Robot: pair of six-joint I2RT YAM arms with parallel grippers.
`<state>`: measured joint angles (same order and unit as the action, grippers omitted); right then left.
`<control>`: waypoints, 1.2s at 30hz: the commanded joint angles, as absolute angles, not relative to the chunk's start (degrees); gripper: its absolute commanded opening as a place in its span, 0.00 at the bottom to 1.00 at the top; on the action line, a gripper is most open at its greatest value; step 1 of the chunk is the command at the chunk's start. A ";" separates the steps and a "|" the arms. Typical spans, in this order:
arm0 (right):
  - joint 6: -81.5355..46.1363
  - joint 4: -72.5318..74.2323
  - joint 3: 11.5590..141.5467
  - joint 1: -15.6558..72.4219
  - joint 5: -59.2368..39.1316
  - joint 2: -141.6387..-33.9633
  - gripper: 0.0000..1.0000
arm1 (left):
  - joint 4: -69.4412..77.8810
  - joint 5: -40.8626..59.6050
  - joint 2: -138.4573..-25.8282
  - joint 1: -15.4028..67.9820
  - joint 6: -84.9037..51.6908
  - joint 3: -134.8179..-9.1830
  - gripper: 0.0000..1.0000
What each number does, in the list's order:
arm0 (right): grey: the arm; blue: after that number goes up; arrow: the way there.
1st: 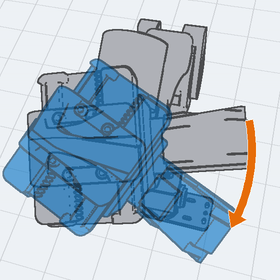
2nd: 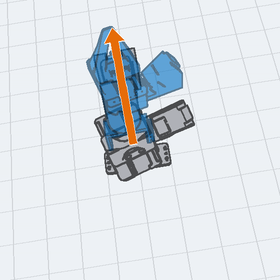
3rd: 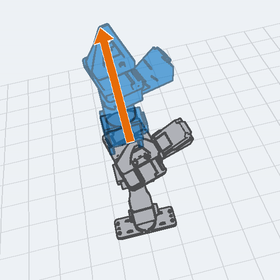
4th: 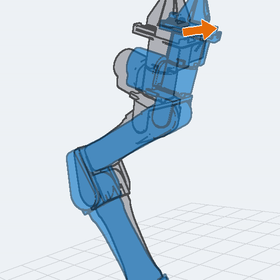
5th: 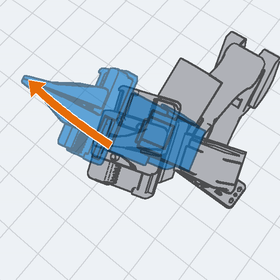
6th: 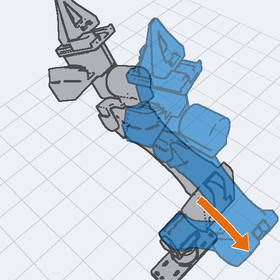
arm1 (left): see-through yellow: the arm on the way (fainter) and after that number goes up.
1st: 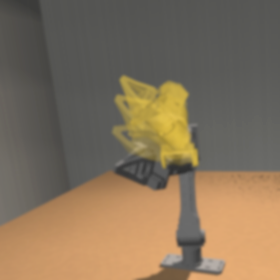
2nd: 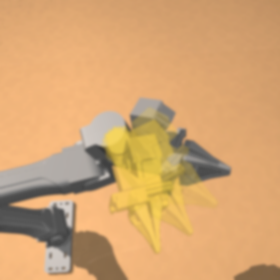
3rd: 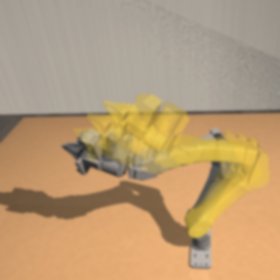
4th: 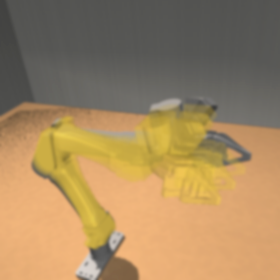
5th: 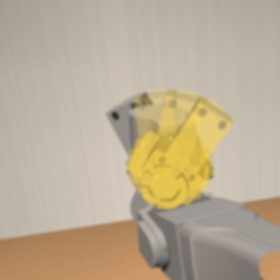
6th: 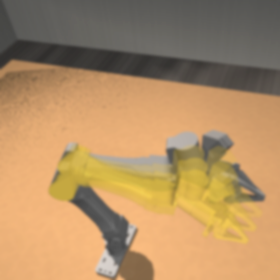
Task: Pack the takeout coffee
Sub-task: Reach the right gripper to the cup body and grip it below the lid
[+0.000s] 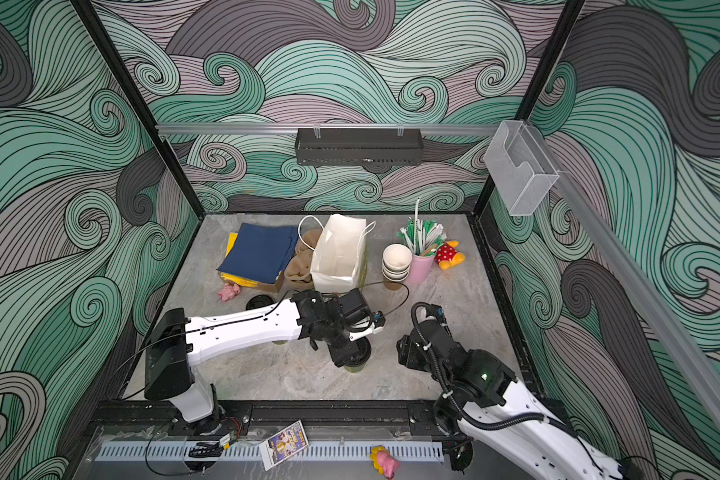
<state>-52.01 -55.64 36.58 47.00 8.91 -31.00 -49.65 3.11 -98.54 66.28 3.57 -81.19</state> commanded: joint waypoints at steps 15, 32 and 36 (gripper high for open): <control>-60.95 -34.79 24.96 46.84 -9.99 -28.92 0.59 | -52.74 1.23 -101.92 66.89 4.36 -80.10 0.66; -62.96 -21.67 20.36 46.85 -15.27 -29.10 0.61 | -49.92 2.78 -100.52 66.78 3.19 -77.96 0.66; -63.58 -20.90 19.43 46.85 -15.27 -29.33 0.59 | -49.62 2.89 -100.33 66.81 3.08 -77.72 0.66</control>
<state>-62.04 -23.66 20.21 47.00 -14.50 -29.30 -48.49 2.39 -98.30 66.61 3.44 -80.44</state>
